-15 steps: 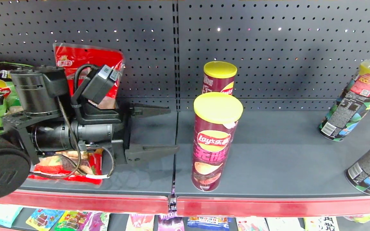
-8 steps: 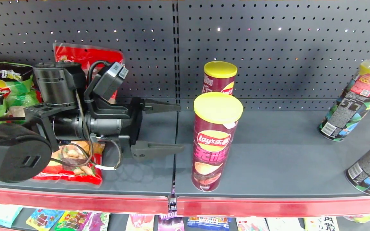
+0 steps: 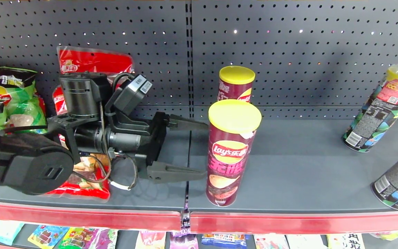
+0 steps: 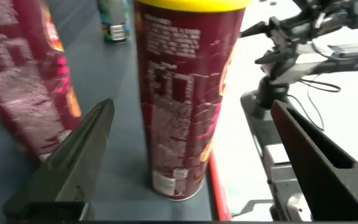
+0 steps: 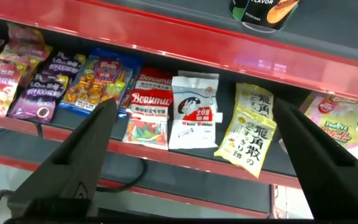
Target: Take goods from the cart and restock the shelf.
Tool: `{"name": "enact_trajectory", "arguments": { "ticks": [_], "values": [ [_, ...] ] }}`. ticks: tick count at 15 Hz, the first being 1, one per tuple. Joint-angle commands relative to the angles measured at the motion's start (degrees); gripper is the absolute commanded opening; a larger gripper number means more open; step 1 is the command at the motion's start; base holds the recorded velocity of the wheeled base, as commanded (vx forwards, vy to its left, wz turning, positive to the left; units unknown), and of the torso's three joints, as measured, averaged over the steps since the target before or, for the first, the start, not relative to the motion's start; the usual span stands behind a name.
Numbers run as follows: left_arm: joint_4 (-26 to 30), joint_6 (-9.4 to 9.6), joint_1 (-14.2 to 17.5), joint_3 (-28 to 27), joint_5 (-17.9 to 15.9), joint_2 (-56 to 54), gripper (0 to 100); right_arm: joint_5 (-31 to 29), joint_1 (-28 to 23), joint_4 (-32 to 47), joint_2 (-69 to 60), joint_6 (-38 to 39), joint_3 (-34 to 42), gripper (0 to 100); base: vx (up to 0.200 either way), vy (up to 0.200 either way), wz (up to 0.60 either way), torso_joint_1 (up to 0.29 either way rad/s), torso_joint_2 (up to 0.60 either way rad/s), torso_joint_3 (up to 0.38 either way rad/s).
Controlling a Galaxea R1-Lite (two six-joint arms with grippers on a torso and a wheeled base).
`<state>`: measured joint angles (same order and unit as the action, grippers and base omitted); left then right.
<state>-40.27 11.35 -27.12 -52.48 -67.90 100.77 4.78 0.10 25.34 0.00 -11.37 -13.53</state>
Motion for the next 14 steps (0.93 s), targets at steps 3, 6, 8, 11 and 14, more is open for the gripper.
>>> {"name": "enact_trajectory", "arguments": {
  "ticks": [3, 6, 8, 11, 14],
  "values": [
    [0.0, -0.01, -1.4, -0.5, -0.6, 1.9, 100, 0.1, 0.0, 0.0, 0.1, -0.8, 0.0, 100, 0.0, 0.0, 0.0, 0.0, 0.0, 0.0],
    [0.0, -0.01, -1.6, -1.3, -0.6, 3.1, 100, 0.1, 0.0, 0.0, 0.2, -0.9, 0.0, 100, 0.0, 0.0, 0.0, 0.0, 0.0, 0.0],
    [0.0, -0.01, -2.5, -2.8, -0.6, 4.2, 100, 0.1, 0.0, 0.0, 0.1, -1.0, 0.0, 100, 0.0, 0.0, 0.0, 0.0, 0.0, 0.0],
    [0.1, -0.19, -4.1, -4.2, -0.7, 5.6, 100, 0.1, 0.1, 0.0, 0.2, -1.5, 0.0, 100, 0.0, 0.0, 0.0, 0.0, 0.0, 0.0],
    [0.3, -0.63, -4.5, -4.6, -0.7, 5.7, 100, 0.1, 0.0, 0.0, 0.1, -1.5, 0.0, 100, 0.0, 0.0, 0.0, 0.0, 0.0, 0.0]
  ]
}}
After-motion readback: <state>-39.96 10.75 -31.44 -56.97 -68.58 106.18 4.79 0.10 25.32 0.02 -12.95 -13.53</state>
